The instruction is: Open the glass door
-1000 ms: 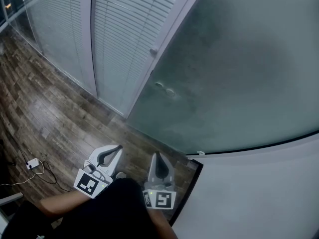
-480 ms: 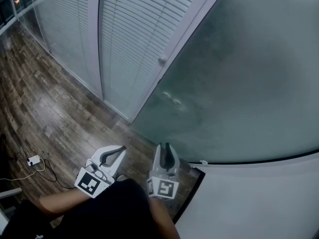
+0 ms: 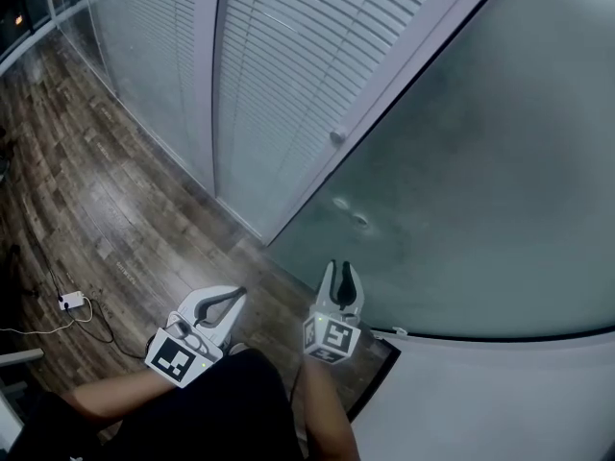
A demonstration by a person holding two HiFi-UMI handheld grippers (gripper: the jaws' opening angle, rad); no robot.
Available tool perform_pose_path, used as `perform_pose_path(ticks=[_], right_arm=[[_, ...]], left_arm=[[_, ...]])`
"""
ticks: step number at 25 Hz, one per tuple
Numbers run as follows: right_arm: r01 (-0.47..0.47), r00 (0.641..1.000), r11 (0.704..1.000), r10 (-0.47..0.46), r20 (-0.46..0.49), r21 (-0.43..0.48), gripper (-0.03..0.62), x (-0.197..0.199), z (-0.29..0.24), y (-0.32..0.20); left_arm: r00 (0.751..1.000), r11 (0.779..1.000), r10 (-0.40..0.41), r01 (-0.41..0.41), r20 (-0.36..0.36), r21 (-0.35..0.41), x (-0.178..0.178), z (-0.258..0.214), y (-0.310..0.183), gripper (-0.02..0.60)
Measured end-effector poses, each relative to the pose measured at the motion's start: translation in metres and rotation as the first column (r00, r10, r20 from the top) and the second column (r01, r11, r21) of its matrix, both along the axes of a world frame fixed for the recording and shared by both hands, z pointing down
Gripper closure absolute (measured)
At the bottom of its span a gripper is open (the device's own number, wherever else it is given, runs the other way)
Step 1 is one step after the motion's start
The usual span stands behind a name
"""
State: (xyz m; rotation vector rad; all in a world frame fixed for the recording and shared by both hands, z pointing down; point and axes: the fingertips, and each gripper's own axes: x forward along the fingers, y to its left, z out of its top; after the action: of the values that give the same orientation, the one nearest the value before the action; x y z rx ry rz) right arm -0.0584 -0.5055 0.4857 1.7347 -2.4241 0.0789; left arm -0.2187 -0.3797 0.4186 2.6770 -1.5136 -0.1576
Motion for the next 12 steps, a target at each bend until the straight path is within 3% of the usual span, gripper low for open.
perform_pose_path(ticks=[7, 12], right_arm=[[0.019, 0.997, 1.0, -0.02, -0.071, -0.023, 0.478, -0.003, 0.021, -0.033], [0.003, 0.998, 0.999, -0.005, -0.062, -0.04, 0.47, 0.005, 0.033, -0.057]], left_arm=[[0.999, 0.999, -0.037, 0.037, 0.015, -0.022, -0.011, 0.007, 0.006, 0.582], [0.996, 0.996, -0.087, 0.088, 0.026, -0.025, -0.02, 0.01, 0.007, 0.583]])
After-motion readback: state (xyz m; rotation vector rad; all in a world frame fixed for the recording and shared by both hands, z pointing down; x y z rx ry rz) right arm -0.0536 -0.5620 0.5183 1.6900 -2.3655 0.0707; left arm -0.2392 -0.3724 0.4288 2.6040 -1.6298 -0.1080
